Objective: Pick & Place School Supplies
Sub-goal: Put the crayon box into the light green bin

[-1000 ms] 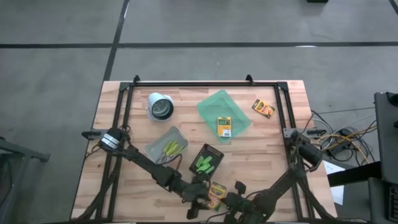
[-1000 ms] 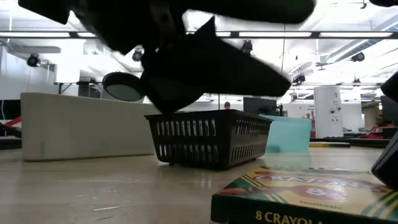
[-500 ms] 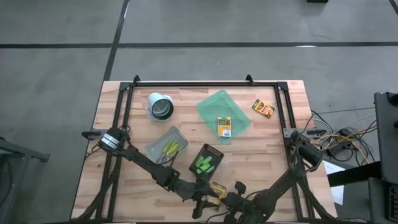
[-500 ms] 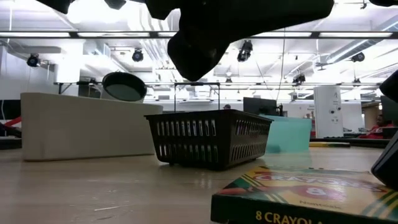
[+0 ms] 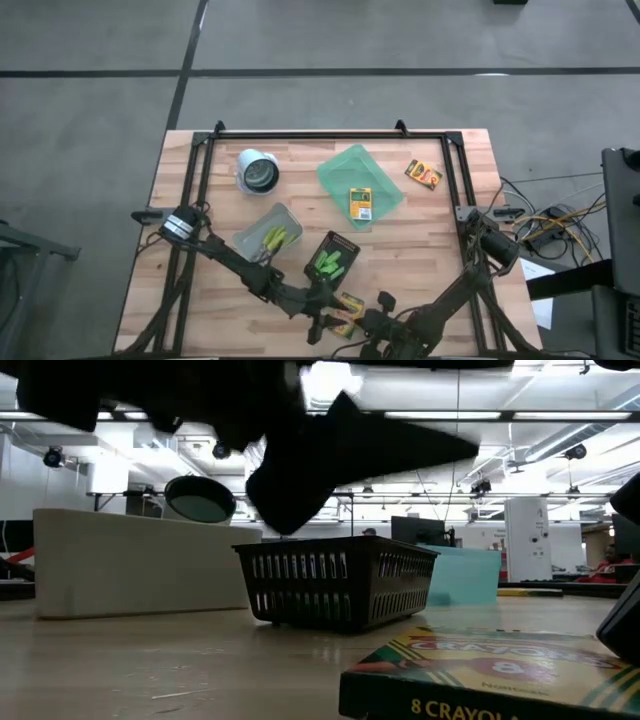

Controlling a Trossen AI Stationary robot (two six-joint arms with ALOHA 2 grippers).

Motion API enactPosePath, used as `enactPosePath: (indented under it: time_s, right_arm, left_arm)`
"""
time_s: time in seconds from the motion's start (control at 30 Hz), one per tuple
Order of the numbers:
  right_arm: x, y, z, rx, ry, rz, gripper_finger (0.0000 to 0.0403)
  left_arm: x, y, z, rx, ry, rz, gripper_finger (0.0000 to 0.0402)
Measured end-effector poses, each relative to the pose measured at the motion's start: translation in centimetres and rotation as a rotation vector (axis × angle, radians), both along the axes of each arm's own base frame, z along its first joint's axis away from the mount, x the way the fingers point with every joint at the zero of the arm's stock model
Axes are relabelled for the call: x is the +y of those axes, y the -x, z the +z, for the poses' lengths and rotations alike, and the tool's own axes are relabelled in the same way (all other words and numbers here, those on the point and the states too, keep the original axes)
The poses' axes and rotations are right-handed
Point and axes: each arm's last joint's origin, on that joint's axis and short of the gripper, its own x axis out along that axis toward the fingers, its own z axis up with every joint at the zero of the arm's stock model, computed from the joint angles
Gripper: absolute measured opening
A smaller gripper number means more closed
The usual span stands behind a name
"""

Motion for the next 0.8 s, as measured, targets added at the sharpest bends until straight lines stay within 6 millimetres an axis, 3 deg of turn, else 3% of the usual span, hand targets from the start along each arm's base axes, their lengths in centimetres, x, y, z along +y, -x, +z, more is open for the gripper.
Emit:
enactPosePath:
  time_s: [0.5, 0.8]
  right_arm:
    - [-0.2, -0.2, 0.0, 0.007, 0.013, 0.009, 0.0008]
    - [-0.2, -0.2, -0.1, 0.008, 0.015, 0.008, 0.0008]
  left_arm:
    - [-0.4, 0.4, -1.7, 0.063, 0.024, -0.003, 0.0181]
    - [-0.9, -0.1, 0.0, -0.013, -0.031, -0.030, 0.0181]
